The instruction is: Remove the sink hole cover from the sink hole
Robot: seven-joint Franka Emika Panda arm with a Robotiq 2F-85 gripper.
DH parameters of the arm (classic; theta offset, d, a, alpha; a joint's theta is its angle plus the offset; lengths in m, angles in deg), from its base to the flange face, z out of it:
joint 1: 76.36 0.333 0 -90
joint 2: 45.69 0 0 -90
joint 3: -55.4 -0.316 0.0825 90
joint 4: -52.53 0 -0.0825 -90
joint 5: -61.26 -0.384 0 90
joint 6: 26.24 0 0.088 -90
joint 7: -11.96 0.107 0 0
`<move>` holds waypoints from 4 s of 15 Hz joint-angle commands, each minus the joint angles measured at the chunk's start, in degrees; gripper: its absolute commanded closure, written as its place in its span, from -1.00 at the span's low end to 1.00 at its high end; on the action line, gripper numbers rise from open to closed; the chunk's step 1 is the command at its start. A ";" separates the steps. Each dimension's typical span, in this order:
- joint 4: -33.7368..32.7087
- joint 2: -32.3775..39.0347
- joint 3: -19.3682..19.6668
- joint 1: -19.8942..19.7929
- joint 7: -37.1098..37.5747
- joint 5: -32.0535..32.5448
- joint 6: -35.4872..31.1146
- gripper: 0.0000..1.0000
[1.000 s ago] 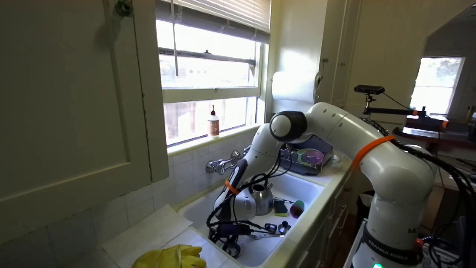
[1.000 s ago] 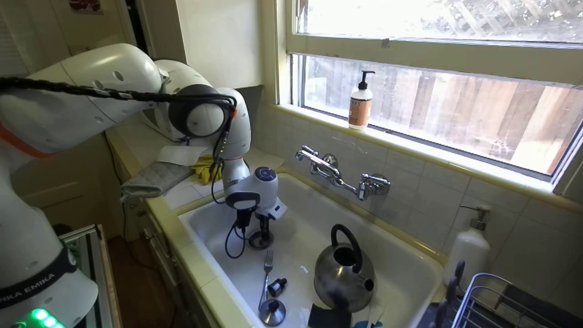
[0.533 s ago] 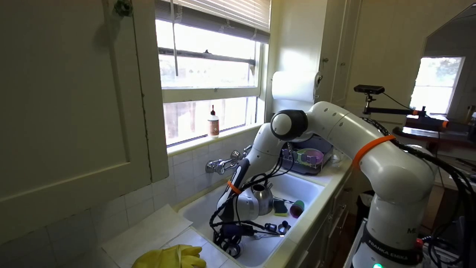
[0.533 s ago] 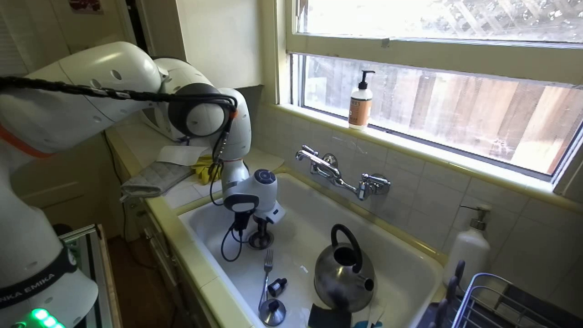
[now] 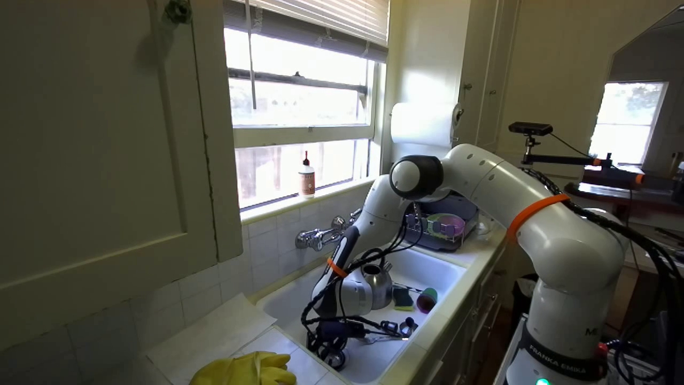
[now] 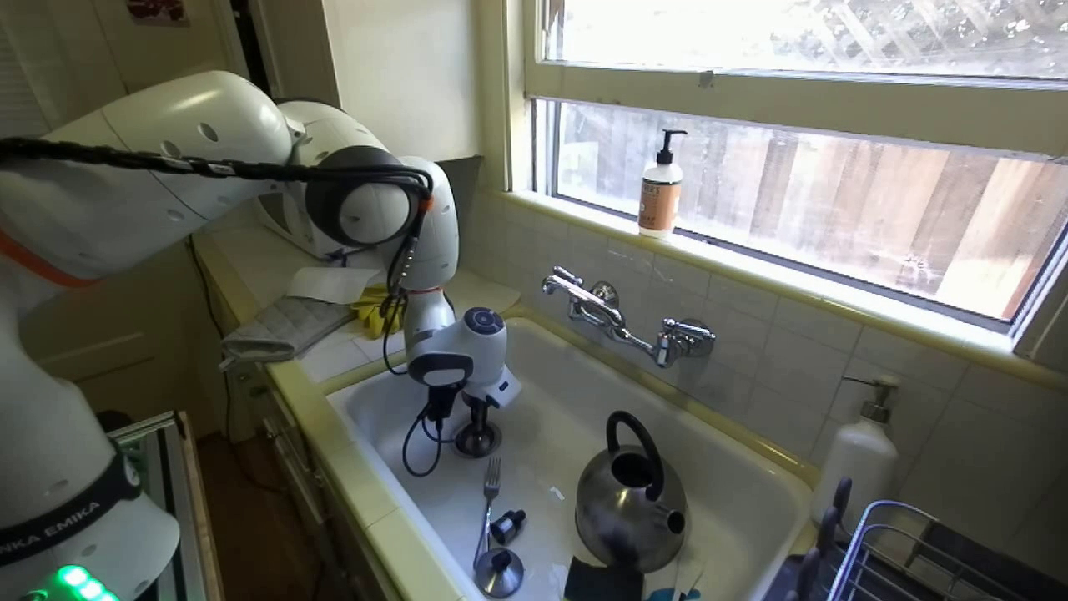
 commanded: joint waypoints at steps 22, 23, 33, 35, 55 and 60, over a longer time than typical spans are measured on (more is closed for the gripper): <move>2.73 -7.52 6.06 5.08 -0.34 5.50 10.62 -0.66; 2.38 -6.98 6.25 5.37 -0.38 5.94 10.17 -0.83; -2.90 -0.79 6.05 5.64 -1.56 8.18 8.03 -0.13; -3.58 -0.22 6.06 5.61 -1.63 8.31 7.88 0.20; 0.20 -4.75 2.47 0.84 -3.00 7.14 9.18 0.97; 3.75 -8.88 1.46 -0.46 -3.13 6.78 7.35 0.97</move>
